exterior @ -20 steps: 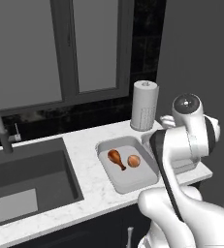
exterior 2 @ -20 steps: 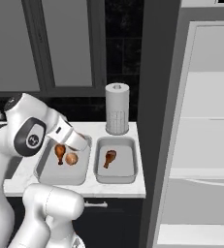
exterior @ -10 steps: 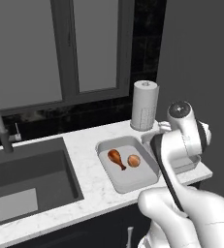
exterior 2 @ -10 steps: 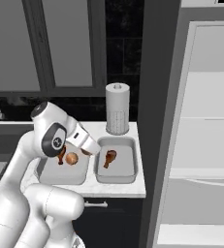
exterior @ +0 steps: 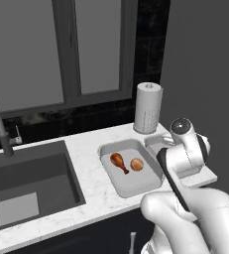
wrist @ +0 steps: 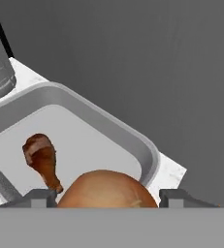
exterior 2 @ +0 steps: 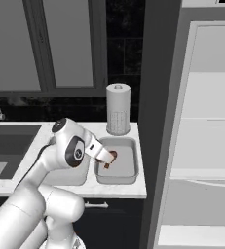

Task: Place one onion and one chicken drumstick in each tupperware on the nearby counter, to pack two identical lunches.

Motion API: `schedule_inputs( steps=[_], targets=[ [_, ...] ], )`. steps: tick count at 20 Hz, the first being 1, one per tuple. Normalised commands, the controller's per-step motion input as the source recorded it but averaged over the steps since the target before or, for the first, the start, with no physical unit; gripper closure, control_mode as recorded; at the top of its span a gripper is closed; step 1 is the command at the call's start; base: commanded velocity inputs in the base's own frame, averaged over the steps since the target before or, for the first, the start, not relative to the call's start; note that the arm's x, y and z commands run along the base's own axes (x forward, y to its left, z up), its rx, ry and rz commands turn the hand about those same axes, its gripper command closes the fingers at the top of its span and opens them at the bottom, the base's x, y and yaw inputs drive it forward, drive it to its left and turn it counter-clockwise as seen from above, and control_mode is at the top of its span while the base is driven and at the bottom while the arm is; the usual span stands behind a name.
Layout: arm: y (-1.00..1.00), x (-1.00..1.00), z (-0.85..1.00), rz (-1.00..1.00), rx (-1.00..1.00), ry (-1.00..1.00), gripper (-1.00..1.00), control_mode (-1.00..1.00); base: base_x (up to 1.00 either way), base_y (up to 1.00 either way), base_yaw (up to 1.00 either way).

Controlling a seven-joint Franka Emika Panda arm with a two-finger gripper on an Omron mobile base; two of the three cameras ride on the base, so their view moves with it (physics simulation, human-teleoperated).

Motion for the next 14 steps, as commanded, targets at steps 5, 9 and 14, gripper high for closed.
schedule_inputs(
  steps=[5, 9, 14],
  targets=[
    [-0.25, 0.50, -0.44, 0.00, 0.00, 0.00, 1.00, -1.00, 0.00, 0.00, 0.00],
    [-0.20, 0.53, -0.39, 0.00, 0.00, 0.00, 1.00, -1.00, 0.00, 0.00, 0.00],
    [-0.10, 0.62, -0.38, 0.00, 0.00, 0.00, -1.00, -1.00, 0.00, 0.00, 0.00]
  ],
)
